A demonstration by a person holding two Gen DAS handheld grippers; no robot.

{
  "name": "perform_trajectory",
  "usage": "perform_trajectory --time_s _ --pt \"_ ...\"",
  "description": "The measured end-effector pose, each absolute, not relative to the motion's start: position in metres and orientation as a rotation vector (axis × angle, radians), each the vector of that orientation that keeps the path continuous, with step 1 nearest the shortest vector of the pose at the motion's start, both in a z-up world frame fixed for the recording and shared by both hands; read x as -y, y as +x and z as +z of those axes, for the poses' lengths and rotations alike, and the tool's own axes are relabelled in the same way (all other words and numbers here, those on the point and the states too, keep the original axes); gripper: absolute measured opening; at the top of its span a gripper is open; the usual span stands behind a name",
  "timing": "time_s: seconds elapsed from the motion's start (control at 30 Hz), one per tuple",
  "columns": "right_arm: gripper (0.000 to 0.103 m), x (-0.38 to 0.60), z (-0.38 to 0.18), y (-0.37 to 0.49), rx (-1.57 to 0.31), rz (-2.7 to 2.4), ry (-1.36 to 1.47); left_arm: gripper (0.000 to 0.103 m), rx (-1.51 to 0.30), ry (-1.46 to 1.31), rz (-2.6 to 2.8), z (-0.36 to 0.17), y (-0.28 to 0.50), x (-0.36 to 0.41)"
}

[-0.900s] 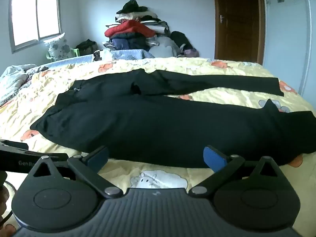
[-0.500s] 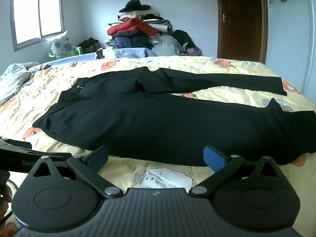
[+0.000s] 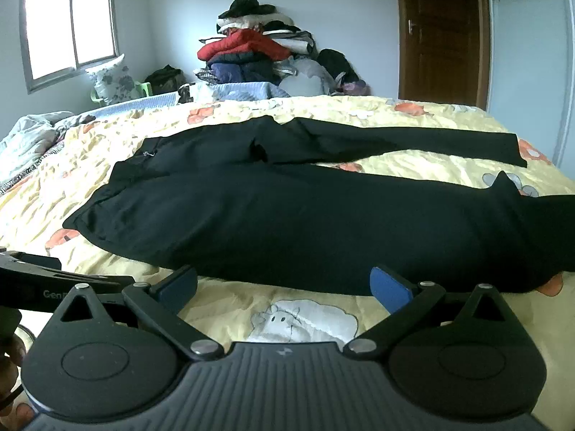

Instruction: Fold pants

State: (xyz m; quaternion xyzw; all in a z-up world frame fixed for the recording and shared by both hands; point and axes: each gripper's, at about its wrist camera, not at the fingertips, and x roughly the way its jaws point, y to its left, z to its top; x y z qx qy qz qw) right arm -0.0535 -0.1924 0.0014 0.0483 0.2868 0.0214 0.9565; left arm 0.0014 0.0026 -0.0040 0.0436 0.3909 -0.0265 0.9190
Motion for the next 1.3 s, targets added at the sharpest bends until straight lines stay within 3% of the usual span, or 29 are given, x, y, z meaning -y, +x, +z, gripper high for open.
perform_trajectory --time_s 1.3 --pt "0.103 0.1879 -0.0037 -0.0567 -0.613 0.065 0.103 0.103 -0.817 0.107 -0.042 -0.0097 0.0026 -0.0034"
